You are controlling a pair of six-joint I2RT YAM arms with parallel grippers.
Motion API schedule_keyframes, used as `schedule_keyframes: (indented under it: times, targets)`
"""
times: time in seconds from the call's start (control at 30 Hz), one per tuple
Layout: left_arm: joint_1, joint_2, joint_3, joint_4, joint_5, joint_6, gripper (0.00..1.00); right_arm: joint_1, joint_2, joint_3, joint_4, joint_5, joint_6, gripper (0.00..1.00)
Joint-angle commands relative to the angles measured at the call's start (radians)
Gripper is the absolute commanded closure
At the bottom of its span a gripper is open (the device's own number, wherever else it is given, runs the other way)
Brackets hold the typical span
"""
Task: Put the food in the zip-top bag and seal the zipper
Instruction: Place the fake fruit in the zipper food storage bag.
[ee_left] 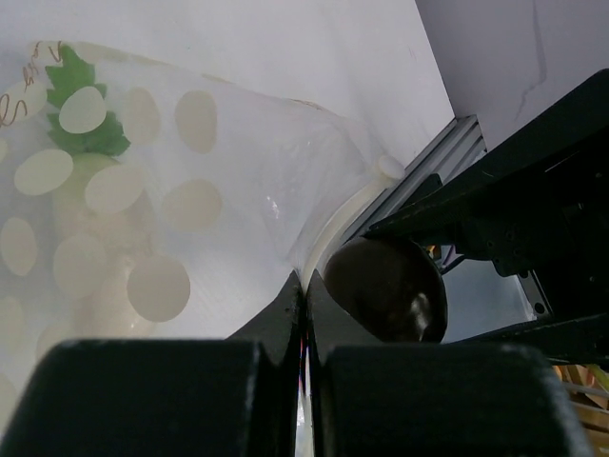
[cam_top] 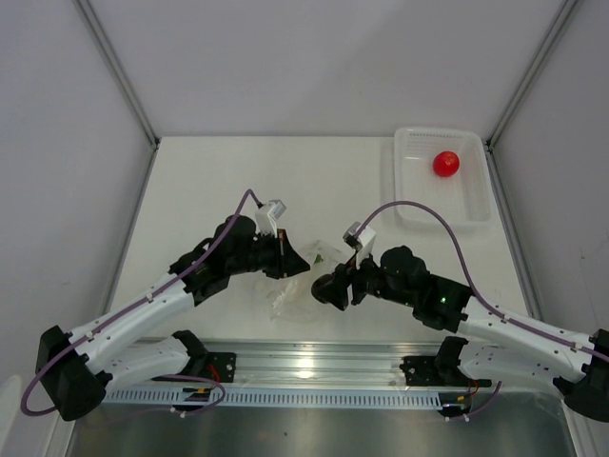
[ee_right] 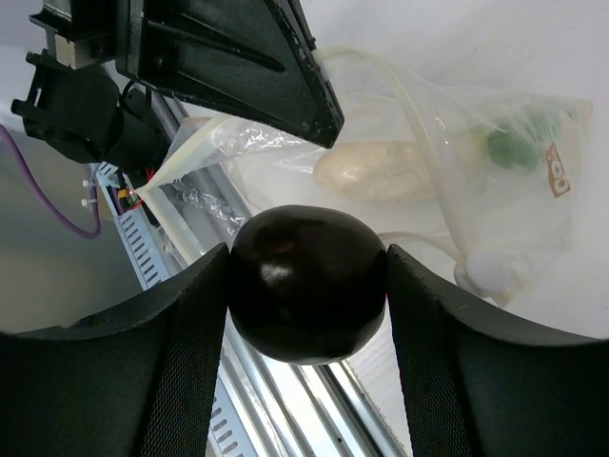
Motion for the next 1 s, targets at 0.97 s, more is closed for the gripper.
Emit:
schedule_keyframes:
  times: [0.97]
  targets:
    - [-0.005,-0.015,0.003,0.069,0.088,-0.060,1.00,0.059,0.116,0.074,0.012,0.416,-0.035,1.00]
